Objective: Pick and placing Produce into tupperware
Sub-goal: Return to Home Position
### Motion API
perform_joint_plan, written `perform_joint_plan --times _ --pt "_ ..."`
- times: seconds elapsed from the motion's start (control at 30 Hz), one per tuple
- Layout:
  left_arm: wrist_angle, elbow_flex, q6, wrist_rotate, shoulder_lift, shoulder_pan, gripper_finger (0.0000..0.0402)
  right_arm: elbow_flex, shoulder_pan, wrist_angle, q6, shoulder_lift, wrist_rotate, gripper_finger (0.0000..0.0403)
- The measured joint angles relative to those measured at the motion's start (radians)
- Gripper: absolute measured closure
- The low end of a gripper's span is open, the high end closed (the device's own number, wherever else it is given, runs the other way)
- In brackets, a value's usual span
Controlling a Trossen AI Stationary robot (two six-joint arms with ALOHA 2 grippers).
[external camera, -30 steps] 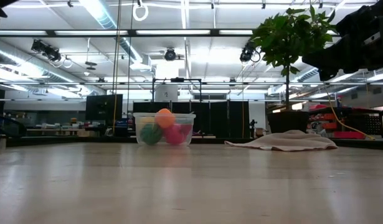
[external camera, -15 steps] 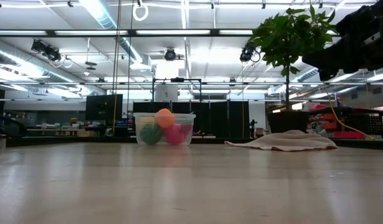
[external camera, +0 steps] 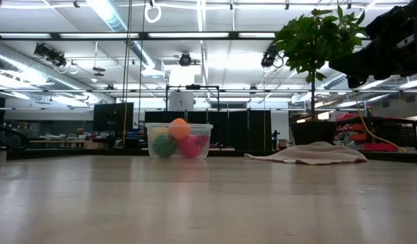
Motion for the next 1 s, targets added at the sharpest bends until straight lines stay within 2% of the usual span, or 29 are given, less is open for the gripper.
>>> perform_joint_plan --times 0.1,0.23,0.43,0.6,0.73,1.0 --pt "-0.151 -0.001 -0.086 -0.014 -0.013 0.000 0.0392 0.000 0.000 0.000 0.000 0.001 0.000 0.0389" --pt "-0.445 -0.001 -0.148 -0.057 -0.016 0.001 0.0397 0.000 0.000 -0.001 0.000 0.007 0.000 0.0389" --pt "-0.899 -0.001 -0.521 -0.054 -0.016 0.000 0.0391 0.000 0.000 0.000 0.000 0.007 0.000 0.0389" --pt "-1.174 -0.001 -0.761 -0.036 -0.016 0.000 0.0397 0.000 0.000 0.000 0.000 0.007 0.000 0.0389" --pt "-1.287 -0.001 -0.835 -0.033 -0.016 0.000 0.0388 0.000 0.000 0.000 0.000 0.007 0.000 0.0389" --pt "-1.322 -0.002 -0.792 -0.089 -0.016 0.001 0.0396 0.000 0.000 0.000 0.000 0.007 0.000 0.0389"
